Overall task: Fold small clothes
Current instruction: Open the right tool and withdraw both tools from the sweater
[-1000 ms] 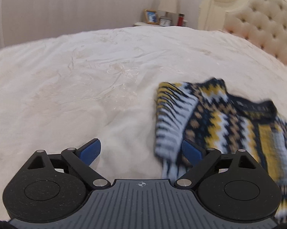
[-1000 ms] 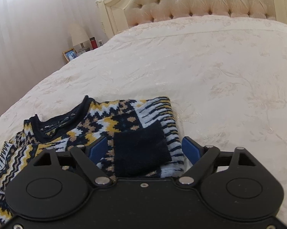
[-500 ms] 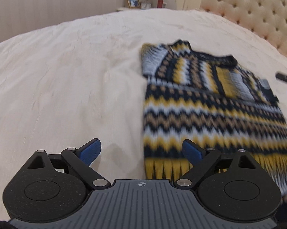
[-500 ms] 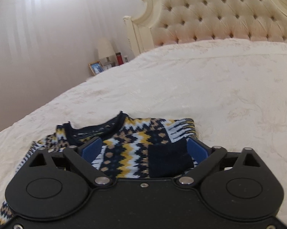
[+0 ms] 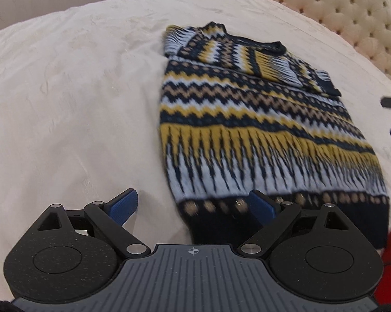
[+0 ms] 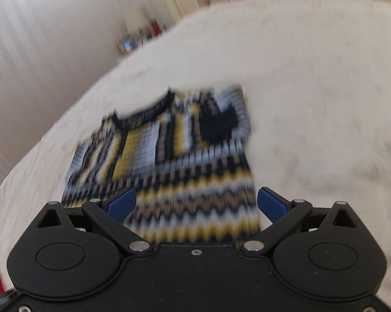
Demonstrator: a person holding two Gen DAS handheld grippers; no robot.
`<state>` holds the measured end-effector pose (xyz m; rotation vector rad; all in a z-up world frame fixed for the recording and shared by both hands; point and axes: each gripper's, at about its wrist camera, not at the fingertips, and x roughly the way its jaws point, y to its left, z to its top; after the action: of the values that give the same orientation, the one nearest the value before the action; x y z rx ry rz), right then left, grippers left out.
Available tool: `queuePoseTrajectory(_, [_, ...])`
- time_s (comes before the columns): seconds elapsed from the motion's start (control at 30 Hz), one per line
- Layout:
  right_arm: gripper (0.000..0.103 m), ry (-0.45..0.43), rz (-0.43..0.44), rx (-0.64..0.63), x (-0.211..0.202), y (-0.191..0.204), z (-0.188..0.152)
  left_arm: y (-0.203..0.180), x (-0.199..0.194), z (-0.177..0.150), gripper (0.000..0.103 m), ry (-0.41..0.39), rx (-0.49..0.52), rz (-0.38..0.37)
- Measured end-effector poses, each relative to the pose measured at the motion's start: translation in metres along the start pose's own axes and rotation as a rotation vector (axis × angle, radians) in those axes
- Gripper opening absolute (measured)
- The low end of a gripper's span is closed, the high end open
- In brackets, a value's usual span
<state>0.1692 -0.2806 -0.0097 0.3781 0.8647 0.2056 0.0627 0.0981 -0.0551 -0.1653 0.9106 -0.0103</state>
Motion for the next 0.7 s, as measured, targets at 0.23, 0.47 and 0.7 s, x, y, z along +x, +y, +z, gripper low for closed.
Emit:
queuePoseTrajectory(0.23, [0.100, 0.202, -0.005, 0.028, -0.017, -0.010, -0.031, -0.005, 0.000, -0.014, 0.092, 0.013, -0.006, -0.016])
queuePoseTrajectory(0.47, [0.100, 0.296, -0.023, 0.033, -0.014, -0.013, -0.055, -0.006, 0.007, -0.017, 0.092, 0.030, -0.021, -0.021])
queuePoseTrajectory(0.7, [0.100, 0.378, -0.036, 0.057, 0.005, -0.019, -0.068, -0.005, 0.015, -0.016, 0.092, 0.047, -0.027, -0.024])
